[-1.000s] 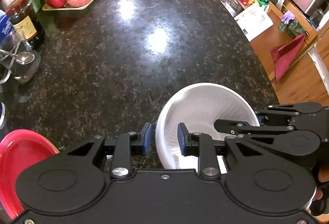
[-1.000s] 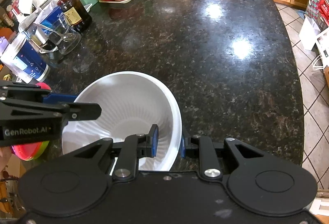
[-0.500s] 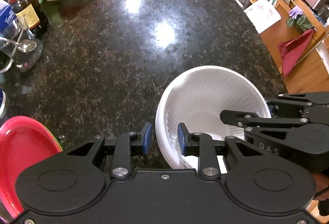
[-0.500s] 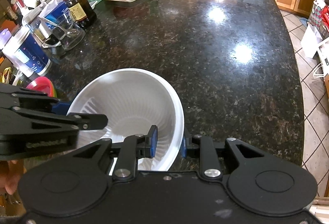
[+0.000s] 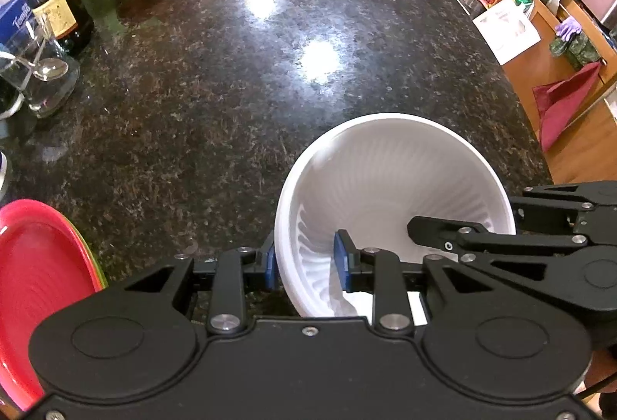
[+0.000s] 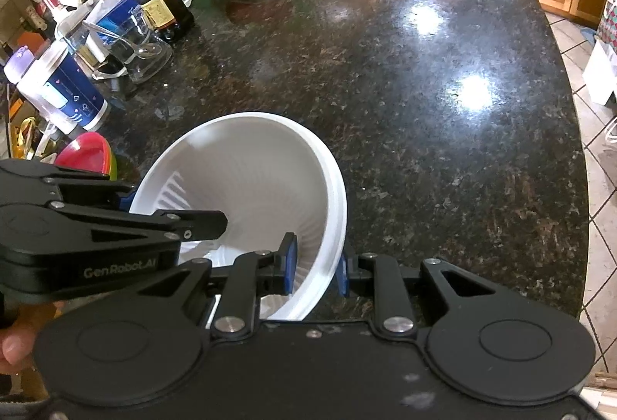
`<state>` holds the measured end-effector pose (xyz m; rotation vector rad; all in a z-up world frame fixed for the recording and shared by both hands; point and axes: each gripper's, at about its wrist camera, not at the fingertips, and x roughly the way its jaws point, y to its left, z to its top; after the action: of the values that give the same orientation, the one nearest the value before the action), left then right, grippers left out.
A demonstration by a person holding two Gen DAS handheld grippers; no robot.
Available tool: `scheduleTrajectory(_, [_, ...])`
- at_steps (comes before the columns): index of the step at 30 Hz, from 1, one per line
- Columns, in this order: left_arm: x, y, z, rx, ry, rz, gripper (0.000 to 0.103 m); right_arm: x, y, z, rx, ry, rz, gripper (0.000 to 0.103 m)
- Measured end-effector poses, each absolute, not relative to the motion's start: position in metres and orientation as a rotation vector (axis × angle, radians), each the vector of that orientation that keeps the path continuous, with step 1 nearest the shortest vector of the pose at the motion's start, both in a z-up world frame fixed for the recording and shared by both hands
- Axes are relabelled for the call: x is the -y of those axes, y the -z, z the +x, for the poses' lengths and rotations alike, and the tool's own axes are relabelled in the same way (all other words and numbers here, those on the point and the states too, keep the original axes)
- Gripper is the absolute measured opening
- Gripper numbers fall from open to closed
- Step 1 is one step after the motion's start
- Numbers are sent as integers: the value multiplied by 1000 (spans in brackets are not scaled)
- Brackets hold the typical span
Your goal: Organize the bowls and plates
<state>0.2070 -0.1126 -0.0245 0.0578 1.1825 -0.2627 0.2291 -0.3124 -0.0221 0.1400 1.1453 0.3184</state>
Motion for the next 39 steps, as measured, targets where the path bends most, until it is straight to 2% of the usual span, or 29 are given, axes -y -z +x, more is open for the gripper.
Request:
scheduleTrajectory(2, [113, 29, 209, -1219, 274, 32, 38, 313, 23, 230, -1146, -326, 135, 23])
scheduleTrajectory(6, [112, 29, 208, -1201, 255, 17, 39, 316, 23, 230, -1144, -351, 134, 19])
scheduleTrajectory(15, [115, 28, 202, -1176, 207, 19, 42, 318, 24, 232, -1140, -391, 126, 18])
scheduleTrajectory(22, [120, 28, 202, -1174, 175, -4, 38, 316, 23, 230, -1129, -393, 104, 18])
scheduleTrajectory(39, [130, 2, 190, -1141, 139, 16, 37, 326, 3, 218, -1076, -437, 98, 18])
